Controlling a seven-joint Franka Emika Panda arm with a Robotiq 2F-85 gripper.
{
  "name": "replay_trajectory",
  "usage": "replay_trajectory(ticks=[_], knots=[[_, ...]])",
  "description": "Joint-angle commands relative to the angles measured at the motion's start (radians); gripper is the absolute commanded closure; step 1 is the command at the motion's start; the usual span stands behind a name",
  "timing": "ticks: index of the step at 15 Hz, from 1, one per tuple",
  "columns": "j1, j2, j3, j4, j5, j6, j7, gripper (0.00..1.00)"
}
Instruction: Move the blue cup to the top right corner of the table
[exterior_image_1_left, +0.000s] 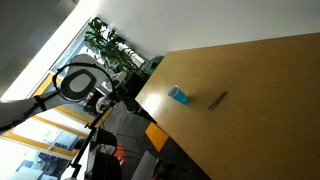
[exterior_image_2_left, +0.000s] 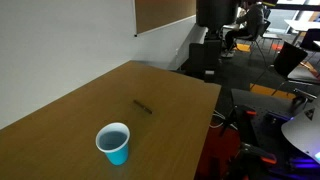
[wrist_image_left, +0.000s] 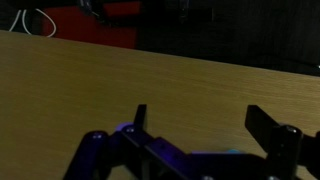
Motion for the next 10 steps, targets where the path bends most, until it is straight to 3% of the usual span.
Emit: replay_trajectory(ticks=[1, 6, 10], knots=[[0.010, 0.001, -0.010, 0.001, -0.003, -0.001, 0.002, 0.00], [0.010, 0.001, -0.010, 0.001, -0.003, -0.001, 0.002, 0.00], [0.027, 0.025, 0.013, 0.015, -0.007, 0.092, 0.025, 0.00]])
